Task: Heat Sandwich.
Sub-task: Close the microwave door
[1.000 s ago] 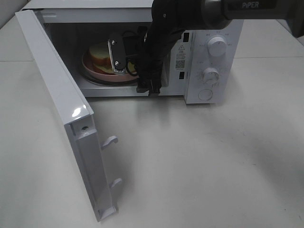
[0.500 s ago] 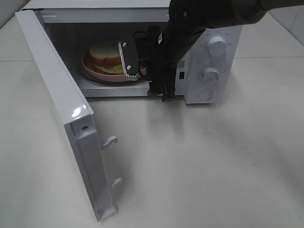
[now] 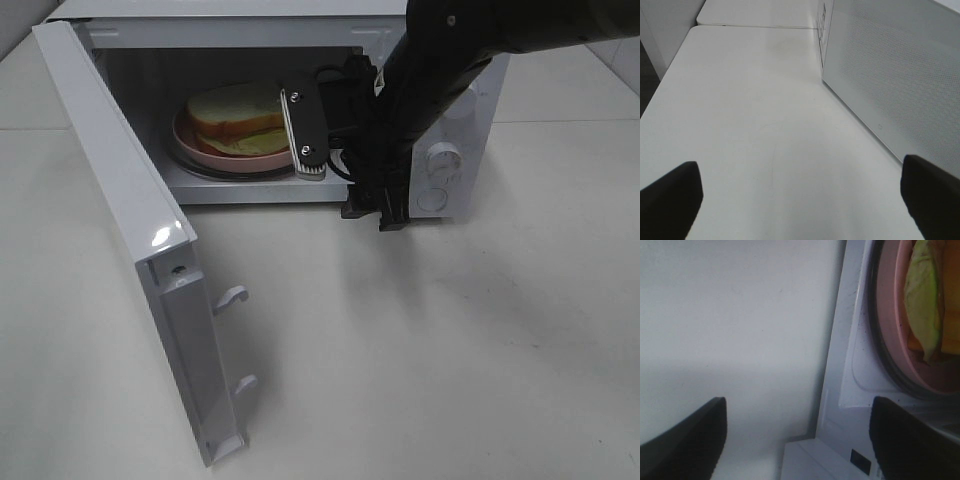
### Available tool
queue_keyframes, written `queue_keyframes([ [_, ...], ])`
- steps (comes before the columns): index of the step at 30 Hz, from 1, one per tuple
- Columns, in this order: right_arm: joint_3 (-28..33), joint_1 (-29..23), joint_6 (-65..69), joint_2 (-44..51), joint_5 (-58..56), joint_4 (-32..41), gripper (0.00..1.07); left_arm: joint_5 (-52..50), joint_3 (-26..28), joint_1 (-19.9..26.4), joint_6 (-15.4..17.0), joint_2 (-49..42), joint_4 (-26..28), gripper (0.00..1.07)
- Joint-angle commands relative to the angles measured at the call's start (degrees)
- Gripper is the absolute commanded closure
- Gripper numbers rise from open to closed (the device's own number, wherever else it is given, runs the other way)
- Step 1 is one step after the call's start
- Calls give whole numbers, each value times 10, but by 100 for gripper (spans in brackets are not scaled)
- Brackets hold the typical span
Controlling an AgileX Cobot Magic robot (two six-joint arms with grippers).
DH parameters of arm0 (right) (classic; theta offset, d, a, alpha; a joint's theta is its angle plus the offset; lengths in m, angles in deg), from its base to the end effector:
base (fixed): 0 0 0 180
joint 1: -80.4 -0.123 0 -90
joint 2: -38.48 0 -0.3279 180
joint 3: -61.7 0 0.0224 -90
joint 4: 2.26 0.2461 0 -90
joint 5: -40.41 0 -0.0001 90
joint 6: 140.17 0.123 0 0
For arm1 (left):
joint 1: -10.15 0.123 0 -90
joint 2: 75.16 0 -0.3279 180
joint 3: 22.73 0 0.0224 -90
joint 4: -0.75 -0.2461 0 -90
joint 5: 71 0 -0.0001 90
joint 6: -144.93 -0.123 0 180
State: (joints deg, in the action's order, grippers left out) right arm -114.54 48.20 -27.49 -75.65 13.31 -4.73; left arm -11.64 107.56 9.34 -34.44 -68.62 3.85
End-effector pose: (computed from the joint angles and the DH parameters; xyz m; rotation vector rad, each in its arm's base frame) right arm 0.3673 0.2284 0.2262 -1.9759 1.6183 -0.2817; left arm -0.0229 -0.0054 0.2626 0.0049 2.0175 -0.0804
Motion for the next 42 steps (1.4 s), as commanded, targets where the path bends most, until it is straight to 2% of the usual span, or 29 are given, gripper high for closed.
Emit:
queue_keyframes([
  [1, 27, 1, 22, 30, -1, 1, 31, -1, -1, 2, -1, -17, 1, 6],
  [35, 303, 1, 211, 290, -1, 2, 31, -1, -1, 2, -1, -17, 1, 6],
  [42, 339, 1, 320, 374, -28, 2, 31, -1, -1, 2, -1, -17, 1, 6],
])
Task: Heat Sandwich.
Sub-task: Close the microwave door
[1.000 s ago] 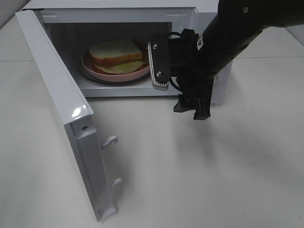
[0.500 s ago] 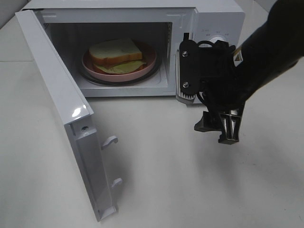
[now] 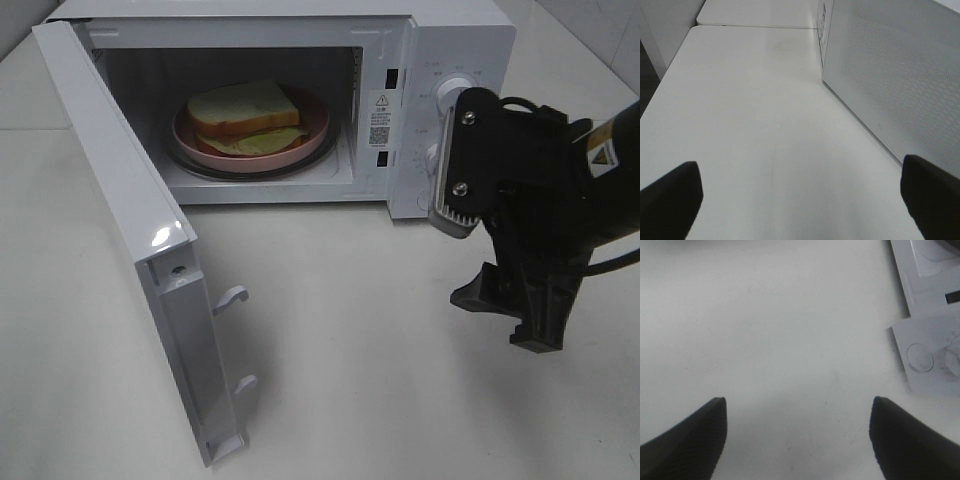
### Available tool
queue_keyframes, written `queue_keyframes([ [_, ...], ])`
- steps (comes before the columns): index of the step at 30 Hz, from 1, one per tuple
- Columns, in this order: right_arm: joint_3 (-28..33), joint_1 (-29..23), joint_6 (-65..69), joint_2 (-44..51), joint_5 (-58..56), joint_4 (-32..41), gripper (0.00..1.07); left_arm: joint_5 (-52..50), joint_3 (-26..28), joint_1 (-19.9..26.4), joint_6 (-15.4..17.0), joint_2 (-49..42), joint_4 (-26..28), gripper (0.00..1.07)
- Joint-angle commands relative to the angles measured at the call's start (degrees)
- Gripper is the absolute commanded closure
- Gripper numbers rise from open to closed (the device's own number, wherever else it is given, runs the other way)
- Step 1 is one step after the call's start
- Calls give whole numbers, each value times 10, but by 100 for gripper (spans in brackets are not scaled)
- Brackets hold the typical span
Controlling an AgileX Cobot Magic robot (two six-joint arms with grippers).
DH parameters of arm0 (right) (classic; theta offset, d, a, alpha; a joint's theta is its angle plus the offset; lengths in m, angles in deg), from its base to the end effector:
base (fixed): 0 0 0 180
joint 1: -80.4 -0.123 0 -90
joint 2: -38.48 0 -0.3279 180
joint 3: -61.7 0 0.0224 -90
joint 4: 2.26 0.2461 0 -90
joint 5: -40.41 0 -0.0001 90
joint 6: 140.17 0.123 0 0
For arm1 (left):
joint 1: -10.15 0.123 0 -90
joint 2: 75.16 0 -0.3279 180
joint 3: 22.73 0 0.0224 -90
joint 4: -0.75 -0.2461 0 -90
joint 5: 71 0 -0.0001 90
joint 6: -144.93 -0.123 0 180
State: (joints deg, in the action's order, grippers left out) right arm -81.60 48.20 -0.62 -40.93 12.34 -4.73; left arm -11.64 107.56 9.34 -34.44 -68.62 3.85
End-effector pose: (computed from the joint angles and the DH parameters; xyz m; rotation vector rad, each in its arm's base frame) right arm 0.2065 0.1271 0.2574 -1.5237 2.0054 -0.0995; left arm -0.0229 -0.0054 0.2626 0.0049 2.0175 -0.0804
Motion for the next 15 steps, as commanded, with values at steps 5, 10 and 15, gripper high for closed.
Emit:
queue_keyframes([
  [5, 30, 1, 162, 75, -55, 2, 31, -1, -1, 2, -1, -17, 1, 6],
  [10, 42, 1, 259, 124, -92, 2, 31, -1, -1, 2, -1, -17, 1, 6],
  [15, 42, 1, 305, 182, -153, 0, 31, -1, -1, 2, -1, -17, 1, 6],
])
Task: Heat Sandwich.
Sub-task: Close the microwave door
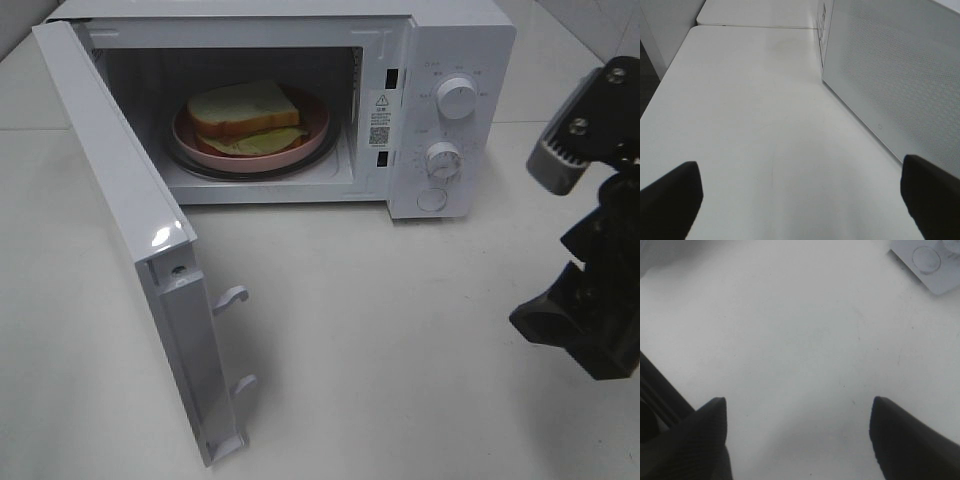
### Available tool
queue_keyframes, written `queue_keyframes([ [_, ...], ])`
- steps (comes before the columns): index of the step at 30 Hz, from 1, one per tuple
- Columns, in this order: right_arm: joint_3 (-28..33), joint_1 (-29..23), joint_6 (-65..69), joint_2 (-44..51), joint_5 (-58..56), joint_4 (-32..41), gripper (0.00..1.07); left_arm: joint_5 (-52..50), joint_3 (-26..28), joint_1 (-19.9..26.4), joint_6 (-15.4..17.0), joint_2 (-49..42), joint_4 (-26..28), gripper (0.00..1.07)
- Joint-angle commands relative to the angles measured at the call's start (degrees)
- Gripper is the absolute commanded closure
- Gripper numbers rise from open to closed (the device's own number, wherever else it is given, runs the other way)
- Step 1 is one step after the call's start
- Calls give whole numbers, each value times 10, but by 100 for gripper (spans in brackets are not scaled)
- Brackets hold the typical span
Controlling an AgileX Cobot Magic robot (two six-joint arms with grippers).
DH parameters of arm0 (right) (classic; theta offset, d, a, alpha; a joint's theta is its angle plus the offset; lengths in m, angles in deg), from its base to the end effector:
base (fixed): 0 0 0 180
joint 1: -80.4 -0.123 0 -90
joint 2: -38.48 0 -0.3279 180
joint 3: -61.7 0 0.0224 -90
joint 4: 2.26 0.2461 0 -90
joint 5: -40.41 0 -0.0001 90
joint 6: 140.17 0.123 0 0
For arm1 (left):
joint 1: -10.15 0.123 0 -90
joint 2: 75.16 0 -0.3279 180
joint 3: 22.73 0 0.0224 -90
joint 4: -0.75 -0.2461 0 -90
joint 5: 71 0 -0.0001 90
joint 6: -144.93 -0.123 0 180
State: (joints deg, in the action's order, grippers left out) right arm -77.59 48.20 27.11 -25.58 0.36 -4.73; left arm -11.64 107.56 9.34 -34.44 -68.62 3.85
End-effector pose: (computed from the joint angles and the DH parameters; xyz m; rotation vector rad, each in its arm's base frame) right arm 0.1466 0.0883 0.2763 -0.9943 2.3252 0.0880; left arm -0.0229 -0.0054 0.2626 0.0049 2.0175 -0.0804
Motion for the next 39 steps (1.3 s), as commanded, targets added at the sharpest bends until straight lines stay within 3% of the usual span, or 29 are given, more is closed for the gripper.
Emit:
queue_keyframes([
  [1, 2, 1, 33, 42, -46, 0, 31, -1, -1, 2, -1, -17, 1, 6],
  [8, 2, 1, 68, 140, -147, 0, 31, -1, -1, 2, -1, -17, 1, 6],
  [21, 2, 1, 115, 230, -297, 1, 31, -1, -1, 2, -1, -17, 1, 6],
  [28, 2, 3, 127, 296, -313, -1, 31, -1, -1, 2, -1, -17, 1, 6],
  [39, 2, 133, 127, 407, -295, -22, 31, -1, -1, 2, -1, -17, 1, 6],
])
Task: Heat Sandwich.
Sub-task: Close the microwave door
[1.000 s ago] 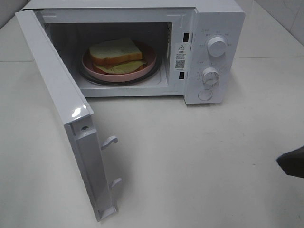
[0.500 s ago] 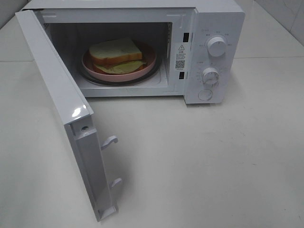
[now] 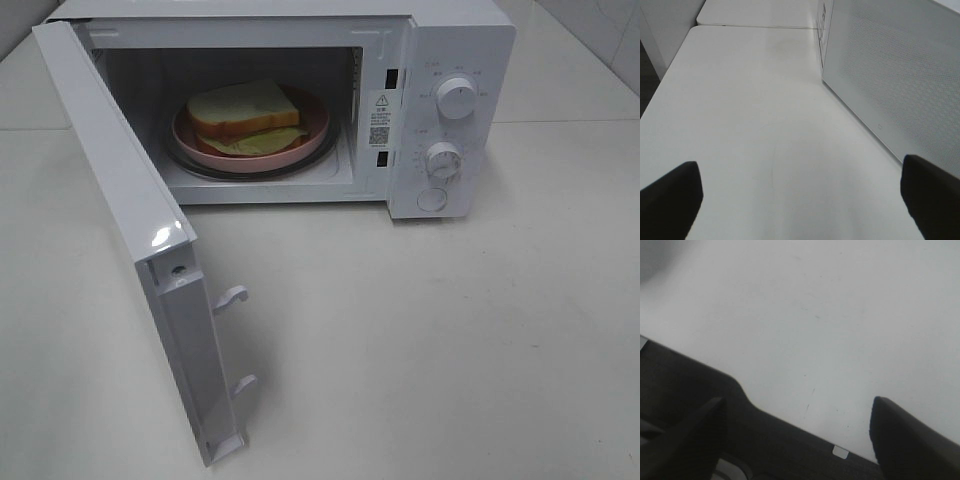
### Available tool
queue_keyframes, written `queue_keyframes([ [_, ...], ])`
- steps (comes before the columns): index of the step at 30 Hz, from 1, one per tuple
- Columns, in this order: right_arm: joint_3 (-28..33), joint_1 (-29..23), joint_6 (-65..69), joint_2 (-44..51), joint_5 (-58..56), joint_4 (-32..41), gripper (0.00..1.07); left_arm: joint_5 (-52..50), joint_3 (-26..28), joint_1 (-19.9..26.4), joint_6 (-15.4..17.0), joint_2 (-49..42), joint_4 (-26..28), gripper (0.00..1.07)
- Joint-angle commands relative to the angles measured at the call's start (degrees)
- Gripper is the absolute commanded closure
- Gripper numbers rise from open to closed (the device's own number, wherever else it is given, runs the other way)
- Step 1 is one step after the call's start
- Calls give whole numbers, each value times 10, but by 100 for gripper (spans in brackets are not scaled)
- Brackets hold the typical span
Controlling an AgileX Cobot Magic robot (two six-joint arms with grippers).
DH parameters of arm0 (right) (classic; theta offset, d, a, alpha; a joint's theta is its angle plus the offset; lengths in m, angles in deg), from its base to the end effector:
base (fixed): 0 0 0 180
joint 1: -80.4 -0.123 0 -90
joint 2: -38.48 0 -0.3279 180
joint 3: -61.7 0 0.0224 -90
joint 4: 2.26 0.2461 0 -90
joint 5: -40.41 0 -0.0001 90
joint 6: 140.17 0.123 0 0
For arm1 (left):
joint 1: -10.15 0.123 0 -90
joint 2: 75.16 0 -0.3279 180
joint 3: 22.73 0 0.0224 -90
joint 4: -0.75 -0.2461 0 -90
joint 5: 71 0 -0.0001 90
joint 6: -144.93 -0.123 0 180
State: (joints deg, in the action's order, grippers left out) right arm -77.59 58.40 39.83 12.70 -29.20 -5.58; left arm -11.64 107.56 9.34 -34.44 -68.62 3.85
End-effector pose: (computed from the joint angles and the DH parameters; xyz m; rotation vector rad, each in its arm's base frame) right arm 0.0086 -0.0037 0.2958 -0.4514 2.3328 0.1099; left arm -0.0229 -0.0054 0.2626 0.0049 2.0175 -0.0804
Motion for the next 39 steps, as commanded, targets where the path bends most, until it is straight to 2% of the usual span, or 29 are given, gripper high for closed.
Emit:
queue_keyframes([
  [1, 2, 41, 0, 32, 5, -15, 31, -1, -1, 2, -1, -17, 1, 6],
  [2, 2, 67, 0, 50, 17, -14, 31, -1, -1, 2, -1, -17, 1, 6],
  [4, 2, 78, 0, 57, 21, -14, 31, -1, -1, 2, -1, -17, 1, 6],
  [7, 19, 132, 0, 87, 49, -13, 31, -1, -1, 2, -1, -17, 1, 6],
  [9, 26, 140, 0, 95, 55, -10, 31, -1, -1, 2, -1, -17, 1, 6],
  [13, 78, 180, 0, 129, 88, 1, 31, -1, -1, 2, -1, -17, 1, 6],
  [17, 87, 206, 0, 157, 101, 2, 31, -1, -1, 2, -1, -17, 1, 6],
  [22, 87, 229, 0, 209, 101, 2, 31, -1, -1, 2, -1, -17, 1, 6],
  [39, 87, 234, 0, 206, 101, 1, 31, -1, -1, 2, -1, -14, 1, 6],
])
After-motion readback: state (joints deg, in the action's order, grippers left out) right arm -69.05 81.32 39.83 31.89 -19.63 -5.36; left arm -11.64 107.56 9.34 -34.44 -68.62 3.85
